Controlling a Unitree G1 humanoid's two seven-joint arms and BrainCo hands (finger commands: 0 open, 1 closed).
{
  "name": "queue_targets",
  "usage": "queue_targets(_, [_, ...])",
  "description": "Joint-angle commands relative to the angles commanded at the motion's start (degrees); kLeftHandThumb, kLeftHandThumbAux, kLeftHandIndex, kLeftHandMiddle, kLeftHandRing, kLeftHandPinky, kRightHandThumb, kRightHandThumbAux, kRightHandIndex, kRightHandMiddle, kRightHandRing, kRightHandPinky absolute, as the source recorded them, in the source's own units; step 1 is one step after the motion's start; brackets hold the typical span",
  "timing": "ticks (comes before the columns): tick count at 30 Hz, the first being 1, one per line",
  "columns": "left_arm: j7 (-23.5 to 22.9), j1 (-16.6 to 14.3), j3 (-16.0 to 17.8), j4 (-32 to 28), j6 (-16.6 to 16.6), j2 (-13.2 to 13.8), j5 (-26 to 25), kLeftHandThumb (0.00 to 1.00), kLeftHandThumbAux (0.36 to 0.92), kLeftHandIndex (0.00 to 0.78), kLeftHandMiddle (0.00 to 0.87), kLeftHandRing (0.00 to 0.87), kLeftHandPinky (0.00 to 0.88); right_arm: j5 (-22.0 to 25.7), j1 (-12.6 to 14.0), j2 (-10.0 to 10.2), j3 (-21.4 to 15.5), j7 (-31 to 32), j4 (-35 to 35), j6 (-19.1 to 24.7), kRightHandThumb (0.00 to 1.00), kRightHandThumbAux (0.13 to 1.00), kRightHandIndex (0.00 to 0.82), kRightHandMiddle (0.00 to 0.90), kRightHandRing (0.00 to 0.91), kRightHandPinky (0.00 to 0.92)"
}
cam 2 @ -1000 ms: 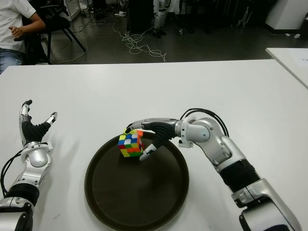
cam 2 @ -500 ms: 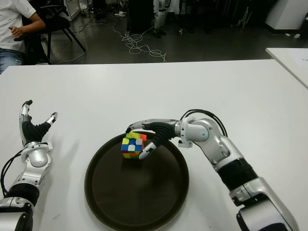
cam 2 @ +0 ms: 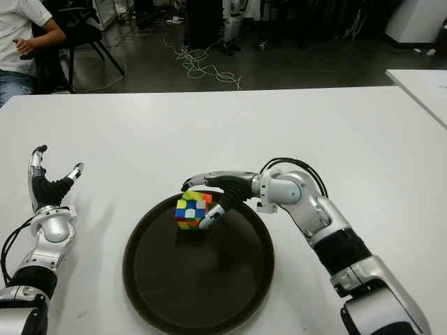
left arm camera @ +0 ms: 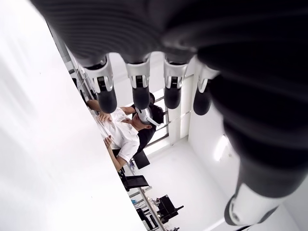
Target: Pick up the Rubik's Cube and put it in the plate
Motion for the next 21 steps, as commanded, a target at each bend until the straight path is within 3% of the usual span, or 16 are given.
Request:
queue_targets(9, [0.3, 0.1, 0.0, -0.5, 0.3, -0.2, 0.0, 0.0, 0.758, 0.034, 0.05, 0.032, 0.011, 0.9, -1.3, -2.1, -1.3, 0.8, 0.2, 0.0, 0.0, 0.399, 0.0, 0.0, 0.0, 0.0])
queue_targets(12, [0.2, 0.2, 0.0, -0.7, 0.5, -0.2, 0.0, 0.0, 0.759, 0.033, 0.051, 0.032, 0.01, 0.4, -1.4, -2.1, -2.7, -2.0, 1.2, 0.2, 0.0, 0.4, 0.0, 0.0, 0.0, 0.0])
queue_targets(17, [0.0, 0.2, 0.1, -0.6, 0.5, -0.2, -0.1, 0.0, 0.759, 0.032, 0.053, 0.035, 0.012, 4.4, -1.4, -2.8, -7.4, -3.8, 4.7, -0.4, 0.0, 0.411, 0.0, 0.0, 0.0, 0.0])
queue_targets(21, [0.0, 0.1, 0.1, -0.5, 0.4, 0.0, -0.2, 0.0, 0.753, 0.033, 0.051, 0.035, 0.021, 10.4, 0.4, -3.9, -13.8, -4.5, 5.0, 1.3, 0.0, 0.443, 0.0, 0.0, 0.0, 0.004])
